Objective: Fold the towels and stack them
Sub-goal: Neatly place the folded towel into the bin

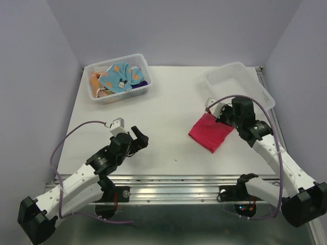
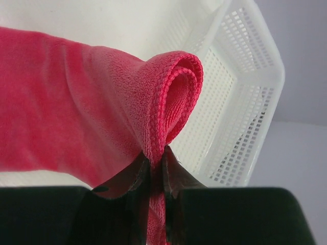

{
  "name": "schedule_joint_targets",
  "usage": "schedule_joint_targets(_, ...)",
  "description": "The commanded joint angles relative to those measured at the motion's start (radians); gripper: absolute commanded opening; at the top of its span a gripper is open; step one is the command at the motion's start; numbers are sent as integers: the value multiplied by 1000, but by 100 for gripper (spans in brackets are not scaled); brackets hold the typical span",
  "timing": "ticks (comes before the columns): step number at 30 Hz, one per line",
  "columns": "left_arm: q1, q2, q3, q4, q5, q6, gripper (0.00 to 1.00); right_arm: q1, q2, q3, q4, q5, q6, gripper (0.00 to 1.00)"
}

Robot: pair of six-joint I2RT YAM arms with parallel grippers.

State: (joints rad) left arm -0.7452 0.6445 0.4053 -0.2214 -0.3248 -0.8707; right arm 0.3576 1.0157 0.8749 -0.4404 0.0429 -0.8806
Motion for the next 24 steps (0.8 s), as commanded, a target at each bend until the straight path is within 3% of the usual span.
schedule_joint_targets(1, -3, 46, 79, 1, -95, 29, 99, -17, -2, 155, -110, -78, -193, 1)
schedule_joint_targets(5, -2, 89, 153, -45, -161, 29, 99, -22, 18, 204, -317, -71, -306, 1)
schedule_joint_targets(10, 12, 145, 200, -39, -197, 52, 99, -100, 40, 222, -349, -97, -431, 1)
schedule_joint_targets(16, 50, 256, 276, -56, -234, 75, 99, -389, 110, 291, -466, -161, -618, 1)
schedule_joint_targets(24, 180, 334, 279, 22, -131, 139, 99, -580, 109, 292, -433, -186, -782, 1)
